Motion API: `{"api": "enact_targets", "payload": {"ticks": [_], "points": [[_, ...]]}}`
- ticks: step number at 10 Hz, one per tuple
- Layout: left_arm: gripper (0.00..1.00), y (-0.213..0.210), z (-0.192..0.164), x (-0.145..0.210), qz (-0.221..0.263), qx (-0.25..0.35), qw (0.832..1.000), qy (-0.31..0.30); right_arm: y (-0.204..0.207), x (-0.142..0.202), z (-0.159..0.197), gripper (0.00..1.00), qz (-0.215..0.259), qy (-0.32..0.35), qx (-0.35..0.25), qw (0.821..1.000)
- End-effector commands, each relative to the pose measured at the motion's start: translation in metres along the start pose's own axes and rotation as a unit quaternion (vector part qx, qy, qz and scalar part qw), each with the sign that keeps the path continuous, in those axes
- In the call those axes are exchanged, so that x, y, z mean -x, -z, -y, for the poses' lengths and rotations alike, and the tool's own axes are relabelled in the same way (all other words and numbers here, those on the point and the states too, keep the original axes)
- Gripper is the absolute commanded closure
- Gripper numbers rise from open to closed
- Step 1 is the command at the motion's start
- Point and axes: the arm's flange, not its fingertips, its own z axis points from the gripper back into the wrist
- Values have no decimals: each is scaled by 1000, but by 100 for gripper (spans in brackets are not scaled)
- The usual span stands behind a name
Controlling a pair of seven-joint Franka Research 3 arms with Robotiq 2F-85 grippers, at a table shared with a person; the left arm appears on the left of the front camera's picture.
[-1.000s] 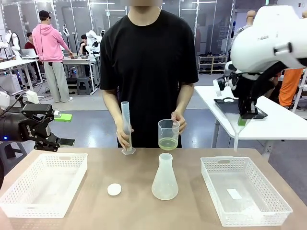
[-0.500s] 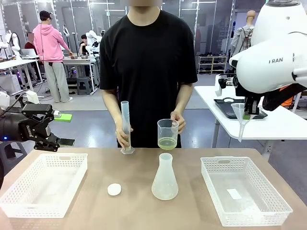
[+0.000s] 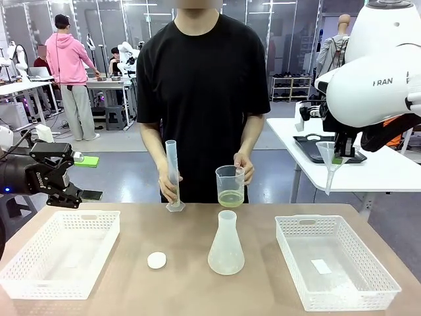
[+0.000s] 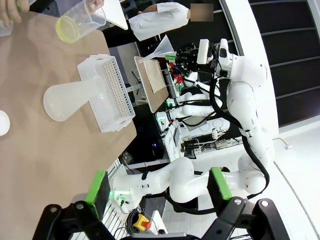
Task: Prepare the solutions needed for the experiment.
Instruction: Pick up the Plastic Funnel and insert it into the Big flask.
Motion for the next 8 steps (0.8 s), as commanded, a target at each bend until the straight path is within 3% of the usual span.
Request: {"api": "enact_targets", "payload": {"ticks": [1, 5, 8], "points": [[0, 3, 3, -1, 5, 12, 1000, -6, 0, 0, 0, 97, -1, 0, 0, 1000], [0, 3, 3, -1, 5, 12, 1000, -6, -54, -73, -33, 97, 61, -130, 91, 985], [0, 3, 3, -1, 5, 12, 1000, -6, -93, -123, -71, 97, 143, -237, 133, 952]]}}
